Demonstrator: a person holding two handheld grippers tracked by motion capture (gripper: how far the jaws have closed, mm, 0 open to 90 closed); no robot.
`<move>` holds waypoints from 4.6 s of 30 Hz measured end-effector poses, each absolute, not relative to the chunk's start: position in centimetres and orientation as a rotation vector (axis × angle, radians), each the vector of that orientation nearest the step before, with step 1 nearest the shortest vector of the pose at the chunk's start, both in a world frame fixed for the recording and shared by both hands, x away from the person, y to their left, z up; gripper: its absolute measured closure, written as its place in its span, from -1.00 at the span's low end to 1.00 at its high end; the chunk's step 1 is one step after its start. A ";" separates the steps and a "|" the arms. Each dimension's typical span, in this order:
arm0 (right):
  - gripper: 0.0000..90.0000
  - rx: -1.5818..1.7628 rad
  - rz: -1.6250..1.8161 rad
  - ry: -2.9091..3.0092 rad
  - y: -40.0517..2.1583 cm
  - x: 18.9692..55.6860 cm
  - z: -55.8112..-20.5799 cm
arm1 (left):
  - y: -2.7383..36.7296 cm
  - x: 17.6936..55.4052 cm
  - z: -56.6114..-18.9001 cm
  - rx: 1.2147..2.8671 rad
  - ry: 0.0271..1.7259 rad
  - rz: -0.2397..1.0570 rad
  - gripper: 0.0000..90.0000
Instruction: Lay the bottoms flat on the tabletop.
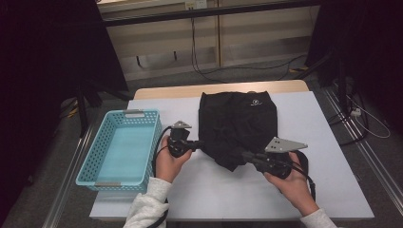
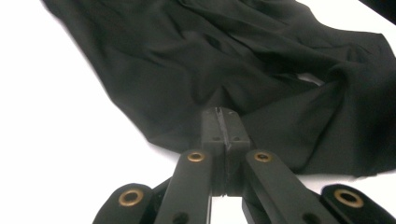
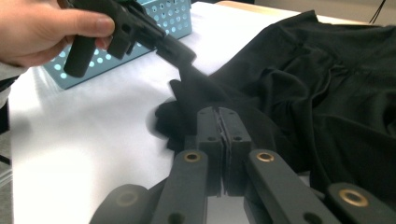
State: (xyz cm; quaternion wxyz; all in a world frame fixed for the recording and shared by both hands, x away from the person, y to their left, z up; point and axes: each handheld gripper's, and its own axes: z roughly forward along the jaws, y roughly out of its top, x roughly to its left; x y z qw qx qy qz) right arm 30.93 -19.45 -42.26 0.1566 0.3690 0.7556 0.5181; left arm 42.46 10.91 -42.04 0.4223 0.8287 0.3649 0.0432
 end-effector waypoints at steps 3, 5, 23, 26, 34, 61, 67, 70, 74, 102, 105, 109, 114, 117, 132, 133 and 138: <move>0.96 1.053 1.427 2.191 -19.6 31.1 -42.6 | 11.3 42.7 -42.1 2.074 0.925 0.106 1.00; 0.95 1.080 1.392 2.204 -19.9 31.3 -43.1 | 11.4 42.9 -42.3 2.070 0.933 0.097 1.00; 0.42 0.997 1.298 2.276 -17.9 31.4 -43.6 | 12.1 42.9 -41.2 2.026 0.936 0.111 1.00; 0.34 0.941 1.265 2.335 -15.8 31.2 -44.1 | 11.7 42.8 -41.4 2.035 0.929 0.114 1.00; 0.20 0.934 1.182 2.439 -12.7 31.8 -46.5 | 10.5 42.4 -42.3 2.076 0.910 0.125 1.00; 1.00 1.188 1.325 2.195 -21.7 31.7 -44.3 | 11.1 43.6 -43.9 2.088 1.006 0.152 1.00; 0.96 1.159 1.245 2.222 -21.3 31.6 -44.6 | 10.6 43.3 -43.9 2.082 0.967 0.197 0.63; 0.79 1.139 1.219 2.224 -21.1 31.5 -44.3 | 10.6 43.1 -43.6 2.066 0.945 0.185 0.21; 0.44 1.082 1.193 2.193 -20.8 31.3 -43.4 | 10.3 42.7 -43.2 2.070 0.917 0.196 -0.02; 0.96 0.888 1.255 2.473 -13.3 32.3 -45.7 | 11.5 41.2 -43.1 2.084 0.901 0.239 -0.37; 0.96 0.977 1.387 2.392 -14.7 32.7 -44.6 | 11.6 41.1 -42.9 2.085 0.897 0.230 -0.35; 0.95 1.143 1.425 2.287 -17.1 33.6 -44.6 | 11.3 40.8 -42.9 2.083 0.890 0.230 -0.34; 0.93 1.263 1.322 2.260 -18.2 34.3 -45.9 | 10.5 40.4 -42.9 2.095 0.862 0.206 -0.31; 0.92 1.287 1.253 2.265 -18.2 34.6 -46.5 | 10.0 40.1 -42.8 2.107 0.840 0.190 -0.28; 0.59 1.292 1.186 2.173 -18.2 34.9 -46.6 | 7.2 39.5 -44.5 2.168 0.734 0.109 0.41; 0.56 1.288 1.190 2.172 -18.2 34.8 -46.5 | 7.2 39.7 -44.7 2.168 0.735 0.124 0.42; 0.46 1.219 1.233 2.167 -18.1 34.1 -45.4 | 7.0 40.3 -45.5 2.156 0.759 0.119 0.45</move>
